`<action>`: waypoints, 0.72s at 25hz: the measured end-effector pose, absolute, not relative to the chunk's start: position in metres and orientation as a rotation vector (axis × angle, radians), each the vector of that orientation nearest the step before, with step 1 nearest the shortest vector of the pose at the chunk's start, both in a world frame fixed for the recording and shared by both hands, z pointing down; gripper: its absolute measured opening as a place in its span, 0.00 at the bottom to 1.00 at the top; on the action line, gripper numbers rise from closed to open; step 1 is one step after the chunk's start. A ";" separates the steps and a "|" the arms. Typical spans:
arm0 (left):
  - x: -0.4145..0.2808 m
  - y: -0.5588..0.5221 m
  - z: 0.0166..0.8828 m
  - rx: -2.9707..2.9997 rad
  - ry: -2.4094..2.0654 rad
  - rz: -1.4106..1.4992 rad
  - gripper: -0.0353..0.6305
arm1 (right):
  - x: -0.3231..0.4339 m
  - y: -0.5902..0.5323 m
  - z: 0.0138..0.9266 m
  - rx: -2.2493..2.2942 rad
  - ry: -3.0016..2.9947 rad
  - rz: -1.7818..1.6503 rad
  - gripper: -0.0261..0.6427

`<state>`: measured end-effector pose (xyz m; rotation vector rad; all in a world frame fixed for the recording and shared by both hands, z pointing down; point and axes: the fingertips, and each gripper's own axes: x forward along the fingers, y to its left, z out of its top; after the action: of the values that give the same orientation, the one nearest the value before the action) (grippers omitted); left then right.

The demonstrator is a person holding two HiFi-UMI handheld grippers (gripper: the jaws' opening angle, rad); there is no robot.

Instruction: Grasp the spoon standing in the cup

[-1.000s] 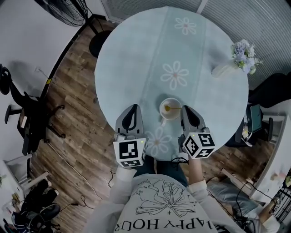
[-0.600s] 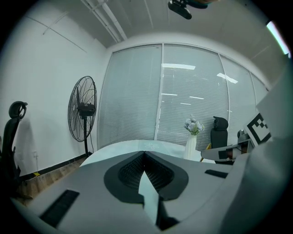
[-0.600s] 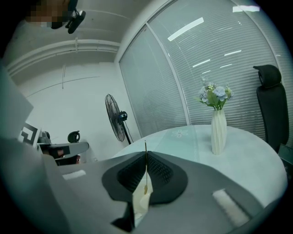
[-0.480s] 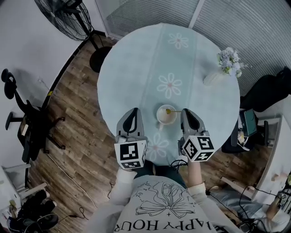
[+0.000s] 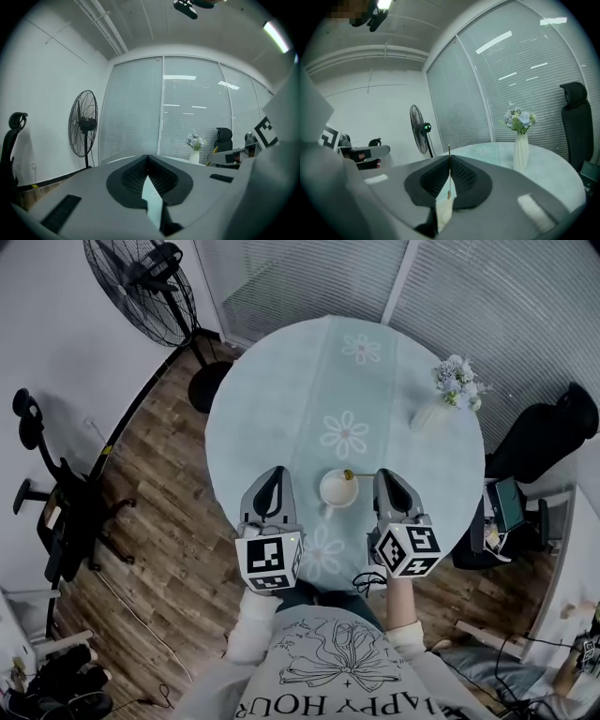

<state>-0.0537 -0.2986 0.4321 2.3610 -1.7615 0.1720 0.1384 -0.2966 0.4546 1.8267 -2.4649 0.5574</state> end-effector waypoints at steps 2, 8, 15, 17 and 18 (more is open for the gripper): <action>-0.053 -0.298 0.425 2.373 -1.767 0.159 0.06 | 0.139 -0.296 0.447 1.836 -2.475 0.534 0.06; -0.051 -0.296 0.404 2.402 -1.789 0.111 0.06 | 0.140 -0.295 0.426 1.845 -2.502 0.462 0.06; -0.049 -0.298 0.380 2.424 -1.813 0.062 0.06 | 0.145 -0.297 0.403 1.863 -2.531 0.397 0.06; -0.048 -0.299 0.374 2.431 -1.819 0.050 0.06 | 0.146 -0.298 0.396 1.869 -2.541 0.380 0.06; -0.049 -0.299 0.371 2.434 -1.823 0.044 0.06 | 0.146 -0.298 0.393 1.870 -2.547 0.372 0.06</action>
<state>-0.0486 -0.2991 0.3710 2.4342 -1.8232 0.0440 0.1460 -0.2983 0.3930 1.8701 -2.5470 0.3716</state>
